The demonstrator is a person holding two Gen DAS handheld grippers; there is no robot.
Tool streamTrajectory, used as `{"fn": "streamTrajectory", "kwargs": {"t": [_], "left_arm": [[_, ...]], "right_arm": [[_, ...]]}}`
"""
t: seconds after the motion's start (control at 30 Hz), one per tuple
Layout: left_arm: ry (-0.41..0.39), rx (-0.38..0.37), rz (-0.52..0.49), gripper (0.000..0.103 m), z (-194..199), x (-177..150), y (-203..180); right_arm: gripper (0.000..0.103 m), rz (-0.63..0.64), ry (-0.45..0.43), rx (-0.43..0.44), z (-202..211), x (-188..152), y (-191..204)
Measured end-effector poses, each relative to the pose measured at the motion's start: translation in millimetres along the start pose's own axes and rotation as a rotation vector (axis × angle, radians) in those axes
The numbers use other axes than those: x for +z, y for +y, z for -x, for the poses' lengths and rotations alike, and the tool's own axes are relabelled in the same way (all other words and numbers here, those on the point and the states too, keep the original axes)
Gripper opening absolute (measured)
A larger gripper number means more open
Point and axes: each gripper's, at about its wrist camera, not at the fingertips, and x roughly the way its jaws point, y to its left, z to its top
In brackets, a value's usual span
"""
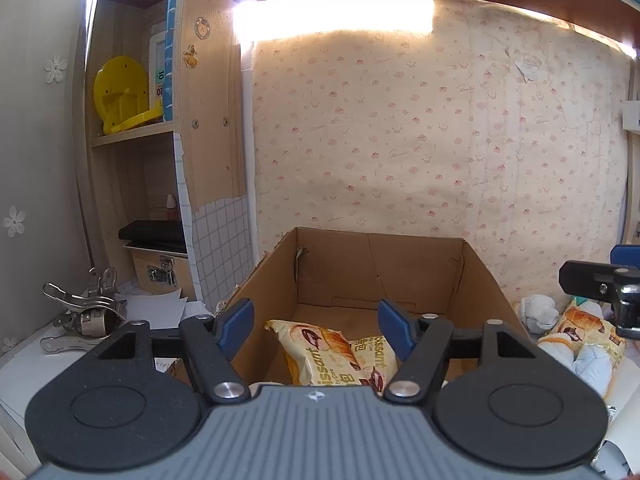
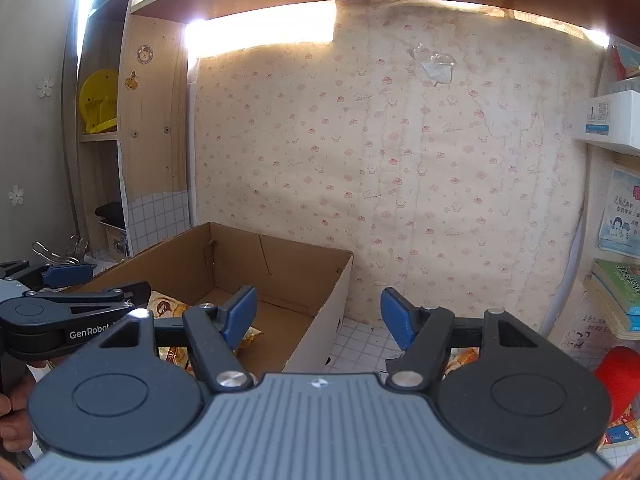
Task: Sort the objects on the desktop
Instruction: 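Open both tools to drop the croissant bags into the box, then move both tools back toward the pile of items on the desk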
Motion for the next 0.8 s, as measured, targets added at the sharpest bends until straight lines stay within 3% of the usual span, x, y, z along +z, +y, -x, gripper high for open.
{"fn": "streamTrajectory", "kwargs": {"t": [0.8], "left_arm": [[-0.023, -0.169, -0.047, 0.072, 46, -12, -71]], "right_arm": [[0.072, -0.076, -0.002, -0.098, 54, -34, -48]]}}
